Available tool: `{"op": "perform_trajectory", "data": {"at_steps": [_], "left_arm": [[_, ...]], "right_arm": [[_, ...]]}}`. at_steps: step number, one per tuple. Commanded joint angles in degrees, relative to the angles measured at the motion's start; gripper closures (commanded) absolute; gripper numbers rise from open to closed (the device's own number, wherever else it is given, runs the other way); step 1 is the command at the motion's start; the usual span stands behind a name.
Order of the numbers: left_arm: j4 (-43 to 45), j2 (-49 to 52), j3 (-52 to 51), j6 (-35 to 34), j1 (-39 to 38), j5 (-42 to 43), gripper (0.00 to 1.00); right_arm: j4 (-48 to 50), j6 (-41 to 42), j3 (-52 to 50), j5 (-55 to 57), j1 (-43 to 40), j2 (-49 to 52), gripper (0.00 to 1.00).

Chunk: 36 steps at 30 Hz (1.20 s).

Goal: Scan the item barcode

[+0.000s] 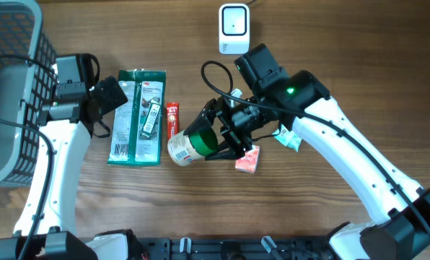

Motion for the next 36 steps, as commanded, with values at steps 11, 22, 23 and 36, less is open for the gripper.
{"op": "perform_trajectory", "data": {"at_steps": [11, 22, 23, 36], "left_arm": [[0.0, -0.3, 0.2, -0.5, 0.2, 0.1, 0.0], [0.0, -0.3, 0.2, -0.5, 0.2, 0.1, 0.0], [0.0, -0.3, 0.2, -0.5, 0.2, 0.1, 0.0], [0.0, -0.3, 0.2, -0.5, 0.2, 0.1, 0.0]], "right_arm": [[0.8, 0.4, 0.6, -1.6, 0.0, -1.6, 0.96], [1.1, 0.2, 0.6, 3.0, 0.0, -1.6, 0.96], [1.1, 0.2, 0.6, 3.0, 0.0, -1.6, 0.96], [0.9, 1.2, 0.6, 45.0, 0.0, -1.6, 0.96]]}}
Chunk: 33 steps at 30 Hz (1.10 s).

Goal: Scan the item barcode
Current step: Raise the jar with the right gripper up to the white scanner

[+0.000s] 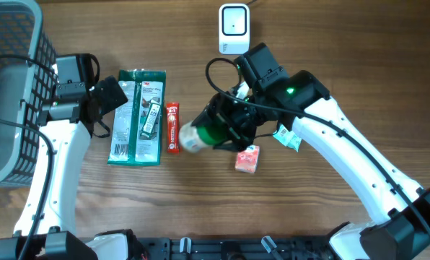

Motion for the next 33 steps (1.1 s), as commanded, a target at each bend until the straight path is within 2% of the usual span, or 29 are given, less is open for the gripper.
{"op": "perform_trajectory", "data": {"at_steps": [1, 2, 3, 5, 6, 7, 11, 12, 15, 24, 33], "left_arm": [[0.0, -0.3, 0.2, -0.5, 0.2, 0.1, 0.0], [0.0, -0.3, 0.2, -0.5, 0.2, 0.1, 0.0], [0.0, -0.3, 0.2, -0.5, 0.2, 0.1, 0.0], [0.0, -0.3, 0.2, -0.5, 0.2, 0.1, 0.0], [0.0, -0.3, 0.2, -0.5, 0.2, 0.1, 0.0], [0.0, -0.3, 0.2, -0.5, 0.2, 0.1, 0.0], [0.0, -0.3, 0.2, -0.5, 0.2, 0.1, 0.0], [0.0, -0.3, 0.2, -0.5, 0.2, 0.1, 0.0], [0.0, -0.3, 0.2, -0.5, 0.2, 0.1, 0.0], [0.0, -0.3, 0.2, -0.5, 0.2, 0.1, 0.0], [0.0, -0.3, 0.2, -0.5, 0.2, 0.1, 0.0]], "right_arm": [[-0.8, 0.1, 0.6, 31.2, 0.0, -1.6, 0.96], [-0.8, -1.4, 0.6, 36.2, 0.0, -1.6, 0.96], [0.5, -6.6, 0.6, 39.6, 0.0, -1.6, 0.96], [9.2, -29.0, 0.6, 40.9, 0.0, -1.6, 0.96], [13.3, -37.6, 0.8, 39.5, 0.0, -1.4, 0.96], [14.9, -40.1, 1.7, 38.7, -0.2, -1.4, 0.95], [10.2, -46.1, 14.4, 36.8, -3.1, 2.2, 0.95], [7.0, -49.1, 21.8, 37.0, -4.4, 5.4, 0.95], [5.8, -54.1, 31.0, 37.9, -5.8, 11.2, 0.95], [25.5, -66.4, 32.0, 49.7, -6.0, 26.9, 0.95], [44.2, -70.8, 32.0, 61.4, -6.1, 39.5, 0.96]]}}
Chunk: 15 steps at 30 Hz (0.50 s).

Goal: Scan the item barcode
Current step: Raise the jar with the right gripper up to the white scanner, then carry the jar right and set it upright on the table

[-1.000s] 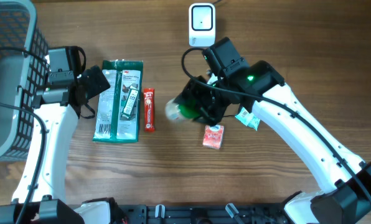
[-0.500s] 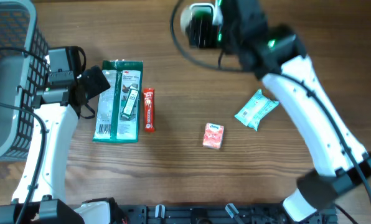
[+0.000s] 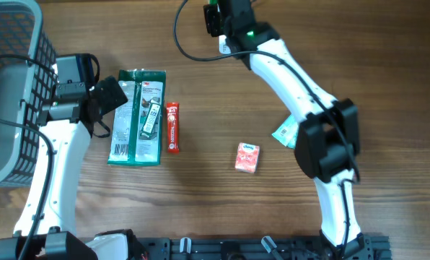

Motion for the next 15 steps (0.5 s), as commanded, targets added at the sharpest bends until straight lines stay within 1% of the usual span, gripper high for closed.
{"op": "perform_trajectory", "data": {"at_steps": [1, 6, 10, 15], "left_arm": [[0.0, -0.3, 0.2, -0.5, 0.2, 0.1, 0.0], [0.0, -0.3, 0.2, -0.5, 0.2, 0.1, 0.0], [0.0, -0.3, 0.2, -0.5, 0.2, 0.1, 0.0], [0.0, -0.3, 0.2, -0.5, 0.2, 0.1, 0.0]], "right_arm": [[5.4, -5.3, 0.9, 7.5, 0.1, 2.0, 0.95], [8.0, -9.3, 0.8, 7.5, -0.1, 4.0, 0.96], [7.2, -9.1, 0.4, 9.9, -0.2, 4.3, 0.95], [6.1, -7.6, -1.7, 9.9, -0.3, 4.3, 0.96]]}}
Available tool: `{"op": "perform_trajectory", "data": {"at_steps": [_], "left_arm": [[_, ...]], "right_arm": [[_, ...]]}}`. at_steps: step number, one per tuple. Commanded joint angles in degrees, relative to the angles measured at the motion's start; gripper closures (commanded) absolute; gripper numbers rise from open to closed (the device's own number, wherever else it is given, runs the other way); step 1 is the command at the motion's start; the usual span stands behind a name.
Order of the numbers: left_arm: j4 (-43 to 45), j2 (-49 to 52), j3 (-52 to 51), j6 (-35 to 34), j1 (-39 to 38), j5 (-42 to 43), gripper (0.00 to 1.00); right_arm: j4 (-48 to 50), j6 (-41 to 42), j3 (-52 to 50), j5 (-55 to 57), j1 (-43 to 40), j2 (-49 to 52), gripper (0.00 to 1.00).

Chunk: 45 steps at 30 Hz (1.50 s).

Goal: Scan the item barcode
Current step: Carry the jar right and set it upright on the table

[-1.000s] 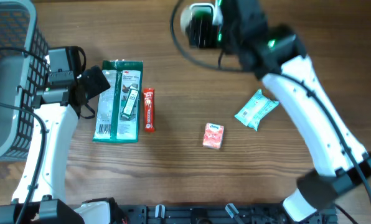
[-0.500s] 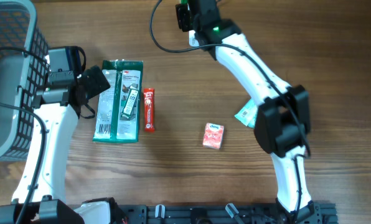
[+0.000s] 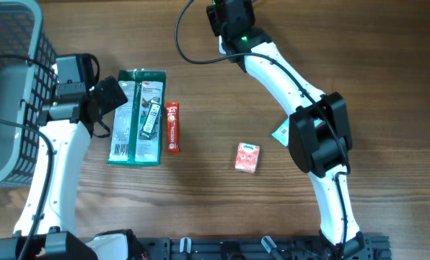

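My right arm (image 3: 273,68) stretches to the table's far edge. Its wrist and gripper (image 3: 221,10) are at the top border of the overhead view, over the spot at the back centre. The fingers are hidden beneath the wrist, and whatever they hold is hidden too, apart from a green sliver at the border. The white scanner and the green can do not show. My left gripper (image 3: 112,95) rests by the top left corner of a green packet (image 3: 137,115); its jaws are too dark to read.
A red stick pack (image 3: 172,127) lies right of the green packet. A pink box (image 3: 248,157) sits mid-table and a teal sachet (image 3: 281,134) peeks out beside the right arm. A grey wire basket (image 3: 13,108) stands at the left edge.
The right arm's wrist has shifted slightly to the right at the table's far edge, and its elbow has swung a little left. The left arm and the table items are unchanged.
The right gripper held a green-and-white can low over the middle of the table, near the pink box. Then the can was a little higher and further left. By the last moment arm and can had gone to the far edge, covering the white scanner, and stay there now.
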Motion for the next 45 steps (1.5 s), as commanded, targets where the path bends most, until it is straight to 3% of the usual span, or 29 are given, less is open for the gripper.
{"op": "perform_trajectory", "data": {"at_steps": [1, 7, 13, 20, 27, 34, 38, 45], "left_arm": [[0.0, -0.3, 0.2, -0.5, 0.2, 0.1, 0.0], [0.0, -0.3, 0.2, -0.5, 0.2, 0.1, 0.0], [0.0, -0.3, 0.2, -0.5, 0.2, 0.1, 0.0], [0.0, -0.3, 0.2, -0.5, 0.2, 0.1, 0.0], [0.0, -0.3, 0.2, -0.5, 0.2, 0.1, 0.0], [0.0, -0.3, 0.2, -0.5, 0.2, 0.1, 0.0], [0.0, -0.3, 0.2, -0.5, 0.2, 0.1, 0.0], [0.0, -0.3, 0.2, -0.5, 0.2, 0.1, 0.0]], "right_arm": [[0.1, 0.9, -1.5, 2.1, -0.7, 0.9, 0.96], [-1.4, 7.5, -1.8, 2.0, -2.3, 0.9, 0.96], [-1.3, 8.0, -1.7, 0.4, -2.6, 0.0, 0.96], [-7.7, 8.5, -1.7, 2.7, -3.8, -10.8, 0.96], [-36.6, 21.4, -1.7, -1.5, -9.3, -24.9, 0.96], [-67.6, 22.9, -1.8, -15.2, -23.6, -24.5, 0.96], [-74.4, 22.8, -1.8, -16.1, -30.8, -20.8, 0.96], [-76.4, 22.4, -1.8, -17.0, -37.2, -15.7, 0.96]]}}
